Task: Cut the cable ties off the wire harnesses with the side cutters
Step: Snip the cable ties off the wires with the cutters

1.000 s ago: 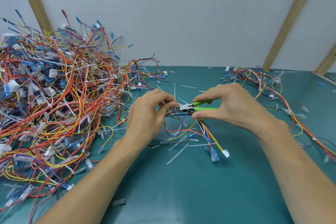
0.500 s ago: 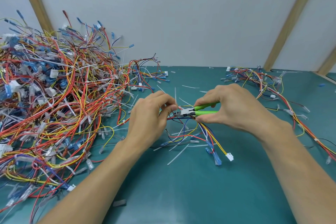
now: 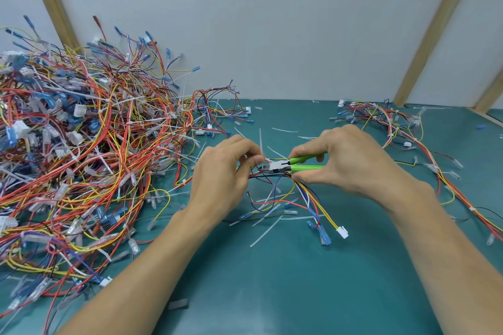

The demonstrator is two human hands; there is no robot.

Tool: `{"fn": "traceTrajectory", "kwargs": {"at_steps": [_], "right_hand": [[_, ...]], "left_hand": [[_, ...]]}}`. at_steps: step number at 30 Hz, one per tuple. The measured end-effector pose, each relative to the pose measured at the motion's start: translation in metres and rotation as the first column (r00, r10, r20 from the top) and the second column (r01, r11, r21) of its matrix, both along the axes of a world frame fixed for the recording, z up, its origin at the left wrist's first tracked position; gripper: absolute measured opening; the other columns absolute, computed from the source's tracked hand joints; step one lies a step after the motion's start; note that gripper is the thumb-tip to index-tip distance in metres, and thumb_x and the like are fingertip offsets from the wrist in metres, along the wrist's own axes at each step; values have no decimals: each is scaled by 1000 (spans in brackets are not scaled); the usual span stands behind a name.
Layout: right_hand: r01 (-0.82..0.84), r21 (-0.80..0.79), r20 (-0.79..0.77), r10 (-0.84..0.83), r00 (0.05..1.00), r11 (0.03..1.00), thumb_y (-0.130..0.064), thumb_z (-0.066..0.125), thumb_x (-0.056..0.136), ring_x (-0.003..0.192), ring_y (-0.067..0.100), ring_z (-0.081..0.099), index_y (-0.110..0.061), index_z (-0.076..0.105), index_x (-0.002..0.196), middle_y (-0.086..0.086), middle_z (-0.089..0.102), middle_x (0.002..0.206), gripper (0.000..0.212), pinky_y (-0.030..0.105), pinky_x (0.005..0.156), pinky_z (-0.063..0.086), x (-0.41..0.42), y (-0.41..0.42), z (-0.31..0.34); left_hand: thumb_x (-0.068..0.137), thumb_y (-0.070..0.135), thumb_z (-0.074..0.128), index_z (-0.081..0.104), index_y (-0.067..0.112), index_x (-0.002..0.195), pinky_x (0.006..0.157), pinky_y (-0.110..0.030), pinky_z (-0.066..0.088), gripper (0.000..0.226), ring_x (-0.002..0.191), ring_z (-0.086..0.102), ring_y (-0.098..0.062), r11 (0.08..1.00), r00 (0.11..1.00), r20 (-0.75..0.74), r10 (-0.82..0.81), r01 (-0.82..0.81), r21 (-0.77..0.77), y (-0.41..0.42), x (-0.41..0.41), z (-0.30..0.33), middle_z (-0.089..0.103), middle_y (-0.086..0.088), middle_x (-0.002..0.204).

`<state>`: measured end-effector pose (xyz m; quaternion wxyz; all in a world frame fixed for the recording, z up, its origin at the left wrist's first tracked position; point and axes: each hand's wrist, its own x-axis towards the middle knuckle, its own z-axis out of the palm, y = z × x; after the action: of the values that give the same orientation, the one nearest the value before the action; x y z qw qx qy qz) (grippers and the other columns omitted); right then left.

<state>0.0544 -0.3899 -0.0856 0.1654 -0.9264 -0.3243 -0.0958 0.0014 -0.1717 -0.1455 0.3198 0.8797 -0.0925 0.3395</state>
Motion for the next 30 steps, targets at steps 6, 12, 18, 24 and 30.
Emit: {"fn": "traceTrajectory", "kwargs": {"at_steps": [6, 12, 18, 24, 30], "right_hand": [[-2, -15, 10, 3, 1000, 1000, -61, 76, 77, 71, 17, 54, -53, 75, 97, 2, 64, 68, 22, 33, 63, 47, 1, 0, 0], [2, -22, 24, -1, 1000, 1000, -60, 76, 77, 63, 16, 47, -52, 75, 96, 4, 57, 63, 20, 33, 59, 44, 1, -1, -1], [5, 9, 48, -6, 999, 1000, -58, 76, 77, 65, 17, 49, -49, 75, 92, 2, 59, 63, 17, 32, 60, 44, 4, -1, -4], [66, 241, 29, -75, 997, 968, -58, 75, 81, 84, 17, 64, -39, 73, 93, -18, 72, 83, 22, 39, 82, 54, 13, 0, -15], [174, 426, -58, -165, 985, 888, -59, 64, 91, 88, 13, 65, -29, 74, 95, -15, 73, 89, 32, 42, 86, 54, 24, 5, -27]], "left_hand": [[92, 22, 73, 70, 25, 85, 72, -42, 50, 7, 75, 60, -14, 1000, 1000, -3, 17, -17, 0, -1, -1, 1, 62, 12, 81], [92, 22, 73, 69, 25, 85, 72, -41, 50, 8, 75, 59, -12, 1000, 1000, -4, 20, -20, -1, -1, -1, 1, 62, 12, 82], [94, 18, 67, 64, 22, 88, 73, -42, 52, 8, 77, 61, -10, 992, 998, 15, 56, -54, -117, 1, -1, 2, 64, 13, 83], [104, 18, 51, 51, 19, 91, 71, -38, 57, 12, 72, 72, -6, 915, 997, 22, 79, -64, -397, 2, -1, 8, 73, 13, 82], [99, 17, 59, 59, 20, 96, 71, -38, 56, 4, 72, 69, -10, 929, 995, 24, 92, -78, -362, 3, -2, 9, 71, 12, 77]]}}
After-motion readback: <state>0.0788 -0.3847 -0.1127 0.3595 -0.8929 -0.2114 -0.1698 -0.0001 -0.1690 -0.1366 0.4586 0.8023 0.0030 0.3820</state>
